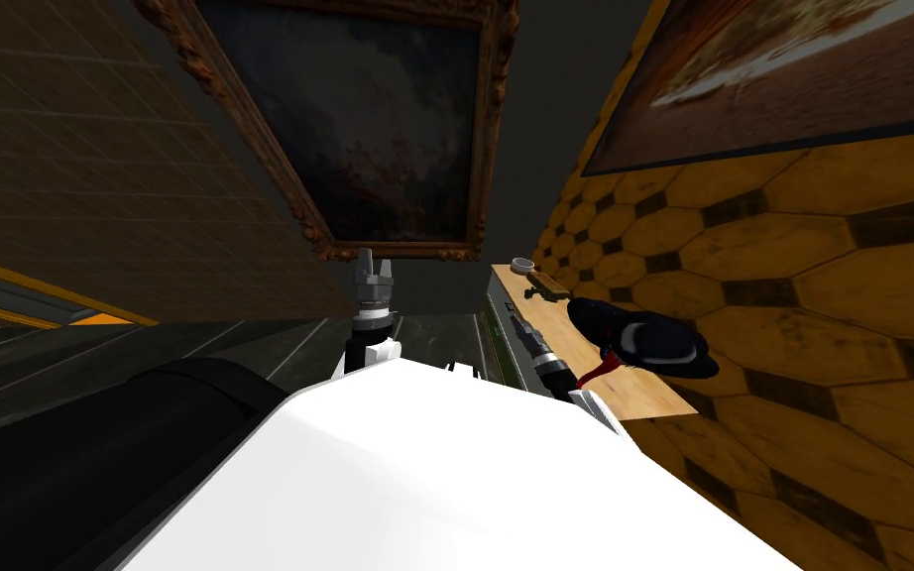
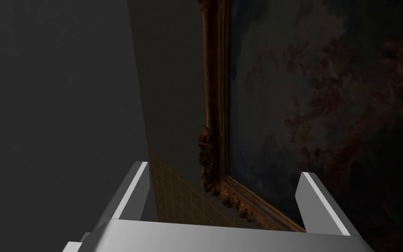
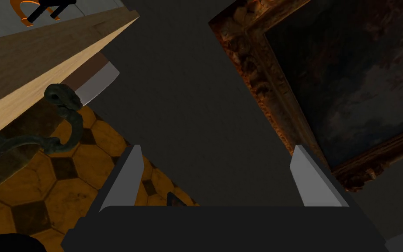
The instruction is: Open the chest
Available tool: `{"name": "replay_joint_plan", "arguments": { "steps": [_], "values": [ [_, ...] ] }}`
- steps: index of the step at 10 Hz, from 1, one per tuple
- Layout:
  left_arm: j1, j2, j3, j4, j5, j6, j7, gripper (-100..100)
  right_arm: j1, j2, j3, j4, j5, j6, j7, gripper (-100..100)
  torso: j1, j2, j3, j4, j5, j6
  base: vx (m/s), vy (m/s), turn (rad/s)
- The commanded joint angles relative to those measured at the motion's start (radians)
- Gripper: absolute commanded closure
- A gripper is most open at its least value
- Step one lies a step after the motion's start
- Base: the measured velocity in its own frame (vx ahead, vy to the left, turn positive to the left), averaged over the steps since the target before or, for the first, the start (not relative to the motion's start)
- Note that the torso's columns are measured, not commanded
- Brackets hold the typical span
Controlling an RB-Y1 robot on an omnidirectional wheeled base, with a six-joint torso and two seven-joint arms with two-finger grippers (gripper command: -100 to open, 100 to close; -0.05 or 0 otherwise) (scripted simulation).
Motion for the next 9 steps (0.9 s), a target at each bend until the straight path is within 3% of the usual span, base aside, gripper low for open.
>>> {"name": "replay_joint_plan", "arguments": {
  "steps": [1, 2, 3, 4, 5, 6, 9],
  "values": [
    [0.0, 0.0, 0.0, 0.0, 0.0, 0.0, 0.0, 0, -0.024, -0.04, 0.015, 0.057, 0.059, 0.04, 0.013, -100, 0.0, -0.001, 0.0, 0.0, 0.0, -0.001, 0.05, 0.037, 0.092],
    [0.0, 0.0, 0.0, 0.0, 0.0, 0.0, 0.0, 0, -0.034, -0.072, 0.029, 0.102, 0.098, 0.069, 0.027, -100, -0.001, 0.0, 0.0, 0.0, 0.0, 0.0, 0.057, 0.055, 0.205],
    [0.0, 0.0, 0.0, 0.0, 0.0, 0.0, 0.0, 0, -0.034, -0.072, 0.029, 0.102, 0.109, 0.069, 0.027, -100, 0.001, -0.001, 0.0, 0.0, 0.0, -0.001, 0.05, 0.04, 0.088],
    [0.0, 0.0, 0.0, 0.0, 0.0, 0.0, 0.0, 0, -0.045, -0.105, 0.043, 0.147, 0.149, 0.099, 0.041, -100, 0.0, 0.0, 0.0, 0.0, 0.0, 0.0, 0.045, 0.049, 0.151],
    [0.0, 0.0, 0.0, 0.0, 0.0, 0.0, 0.0, 0, -0.045, -0.105, 0.043, 0.147, 0.16, 0.099, 0.041, -100, 0.0, 0.0, 0.0, 0.0, 0.0, -0.001, 0.037, 0.039, 0.091],
    [0.0, 0.0, 0.0, 0.0, 0.0, 0.0, 0.0, 0, -0.056, -0.136, 0.056, 0.19, 0.198, 0.129, 0.055, -100, 0.0, 0.001, 0.001, 0.0, 0.0, 0.0, 0.057, 0.052, 0.174],
    [0.0, 0.0, 0.0, 0.0, 0.0, 0.0, 0.0, 0, -0.067, -0.167, 0.071, 0.241, 0.263, 0.159, 0.069, -100, 0.001, 0.0, 0.0, 0.0, 0.0, -0.001, 0.04, 0.047, 0.119]
  ]
}}
